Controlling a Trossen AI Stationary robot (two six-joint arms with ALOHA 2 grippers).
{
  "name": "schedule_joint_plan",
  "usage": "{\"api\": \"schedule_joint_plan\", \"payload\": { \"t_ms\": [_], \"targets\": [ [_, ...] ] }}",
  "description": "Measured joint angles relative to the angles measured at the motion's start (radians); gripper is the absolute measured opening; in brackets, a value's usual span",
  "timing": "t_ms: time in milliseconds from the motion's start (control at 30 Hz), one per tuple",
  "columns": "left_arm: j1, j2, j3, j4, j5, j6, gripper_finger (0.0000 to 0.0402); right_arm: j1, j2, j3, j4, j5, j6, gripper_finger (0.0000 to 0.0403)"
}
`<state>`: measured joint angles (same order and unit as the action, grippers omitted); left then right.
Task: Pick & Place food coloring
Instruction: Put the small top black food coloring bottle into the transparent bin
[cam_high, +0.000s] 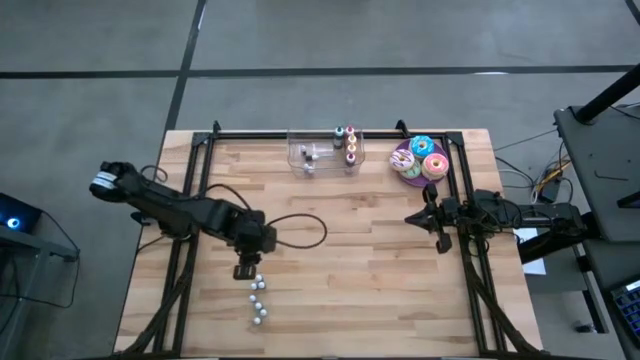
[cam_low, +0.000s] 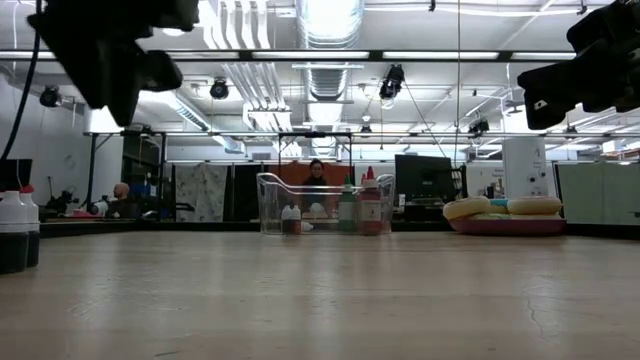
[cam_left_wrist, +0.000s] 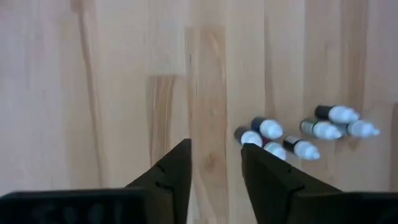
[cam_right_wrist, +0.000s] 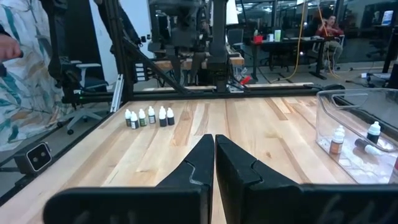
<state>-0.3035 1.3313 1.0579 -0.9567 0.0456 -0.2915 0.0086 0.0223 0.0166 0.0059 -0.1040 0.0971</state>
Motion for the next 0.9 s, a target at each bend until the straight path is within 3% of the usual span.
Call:
{"api": "schedule_joint_plan", "payload": {
  "t_ms": [267,900],
  "targets": [
    [-0.025,-0.002,-0.069,0.034,-0.002,-0.023,0.0171,0.0,0.0,0.0,0.0,0.0,0.0,0.0008],
    [-0.17,0.077,-0.115,0.182,-0.003,-0.047,0.0174,0.0,0.0,0.0,0.0,0.0,0.0,0.0009]
  ]
}}
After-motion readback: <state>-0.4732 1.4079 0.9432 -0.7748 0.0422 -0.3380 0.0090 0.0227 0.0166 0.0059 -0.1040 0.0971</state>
